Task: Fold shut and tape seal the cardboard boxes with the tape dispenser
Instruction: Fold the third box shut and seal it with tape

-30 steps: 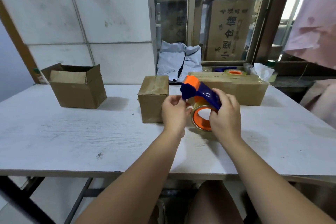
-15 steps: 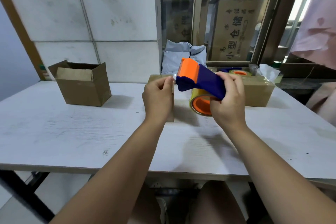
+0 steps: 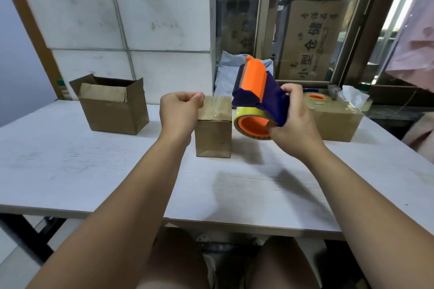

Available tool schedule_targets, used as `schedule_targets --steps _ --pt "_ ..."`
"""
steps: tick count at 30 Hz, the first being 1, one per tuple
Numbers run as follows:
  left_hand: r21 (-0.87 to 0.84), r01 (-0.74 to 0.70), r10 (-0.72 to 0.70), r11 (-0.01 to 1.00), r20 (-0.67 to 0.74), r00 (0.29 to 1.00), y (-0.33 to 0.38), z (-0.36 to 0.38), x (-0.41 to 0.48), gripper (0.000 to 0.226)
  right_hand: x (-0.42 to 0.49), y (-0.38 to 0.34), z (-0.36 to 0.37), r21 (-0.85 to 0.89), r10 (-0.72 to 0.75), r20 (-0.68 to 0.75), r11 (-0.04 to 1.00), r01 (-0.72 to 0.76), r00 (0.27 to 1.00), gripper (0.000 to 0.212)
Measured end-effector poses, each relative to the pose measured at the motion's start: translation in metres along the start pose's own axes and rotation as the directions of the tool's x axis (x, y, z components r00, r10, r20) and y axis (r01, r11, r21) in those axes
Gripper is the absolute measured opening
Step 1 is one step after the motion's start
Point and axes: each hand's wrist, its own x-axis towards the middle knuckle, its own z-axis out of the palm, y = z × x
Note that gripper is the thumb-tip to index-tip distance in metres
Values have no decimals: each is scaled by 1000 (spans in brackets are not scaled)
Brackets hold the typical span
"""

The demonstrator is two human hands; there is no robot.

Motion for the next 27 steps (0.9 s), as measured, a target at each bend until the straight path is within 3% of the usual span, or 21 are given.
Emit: schedule_targets --steps 5,10,18,27 --pt "-33 121 -120 992 44 992 -7 -7 -3 11 2 -4 7 -110 -45 60 993 52 997 51" --pt "-45 33 -36 998 -64 997 -2 -23 3 9 9 -3 4 -231 -77 78 968 93 994 67" --pt "-8 123 -124 992 -29 992 -26 -24 10 9 9 8 2 -45 78 25 996 -77 997 55" --pt "64 199 -199 978 -16 980 -45 -20 21 18 16 20 7 -104 108 112 990 -96 988 57"
